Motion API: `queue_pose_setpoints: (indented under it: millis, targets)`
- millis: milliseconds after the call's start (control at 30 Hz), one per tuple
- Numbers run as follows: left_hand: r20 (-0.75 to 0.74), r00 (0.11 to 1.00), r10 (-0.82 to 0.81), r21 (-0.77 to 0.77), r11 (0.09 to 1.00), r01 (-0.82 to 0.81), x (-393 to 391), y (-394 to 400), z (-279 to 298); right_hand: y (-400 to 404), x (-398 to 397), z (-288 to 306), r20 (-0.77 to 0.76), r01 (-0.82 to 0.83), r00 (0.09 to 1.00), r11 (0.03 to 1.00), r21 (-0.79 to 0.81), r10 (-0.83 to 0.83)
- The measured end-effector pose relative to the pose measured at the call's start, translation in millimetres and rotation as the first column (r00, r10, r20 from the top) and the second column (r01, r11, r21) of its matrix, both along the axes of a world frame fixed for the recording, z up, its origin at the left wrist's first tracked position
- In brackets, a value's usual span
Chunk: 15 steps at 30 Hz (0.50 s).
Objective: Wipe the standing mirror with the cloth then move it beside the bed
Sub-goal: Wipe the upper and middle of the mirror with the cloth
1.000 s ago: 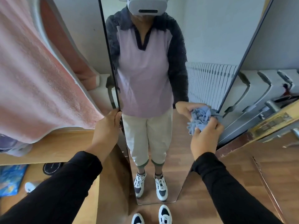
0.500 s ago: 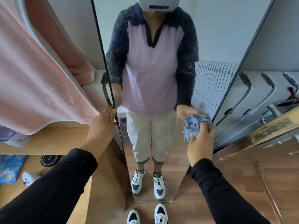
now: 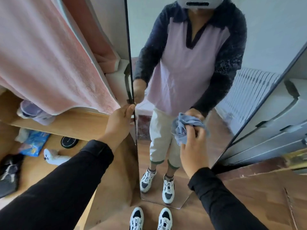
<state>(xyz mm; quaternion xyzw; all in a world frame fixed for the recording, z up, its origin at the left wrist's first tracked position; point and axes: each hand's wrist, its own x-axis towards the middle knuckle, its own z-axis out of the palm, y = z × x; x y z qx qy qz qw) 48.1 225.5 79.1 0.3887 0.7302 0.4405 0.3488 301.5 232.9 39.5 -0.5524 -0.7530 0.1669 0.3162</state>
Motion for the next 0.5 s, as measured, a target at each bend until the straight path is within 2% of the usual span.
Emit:
queue_pose_setpoints:
  millis: [100,167,233,333,400,500]
  targets:
    - [-0.010,1.000,-0.010,0.004,1.000,0.010,1.9,1.0,-2.1,2.4,33.3,3.9,-0.033,0.175,0.984,0.984,-0.035,-0.176]
    - [-0.012,1.000,-0.017,-0.002,1.000,0.017,0.7,0.8,-5.0,0.9,46.9,6.8,-0.104,0.312,0.941,0.944,-0.105,-0.322]
    - [0.010,1.000,-0.020,-0.018,1.000,0.021,1.3,-0.8,-8.4,-1.5,49.6,6.3,-0.129,0.380,0.909,0.916,-0.130,-0.396]
    - [0.023,0.999,-0.034,-0.064,0.997,0.036,3.3,-6.3,-12.7,-5.6,33.6,5.0,-0.134,0.347,0.928,0.937,-0.031,-0.348]
    - [0.008,0.999,-0.046,-0.102,0.994,0.047,0.4,-10.0,-22.6,-7.9,11.4,3.0,-0.071,0.288,0.956,0.956,0.063,-0.284]
    - [0.009,0.999,-0.047,-0.151,0.987,0.048,-1.4,-13.8,-34.7,-12.2,-36.3,-3.9,-0.026,0.140,0.990,0.988,0.071,-0.139]
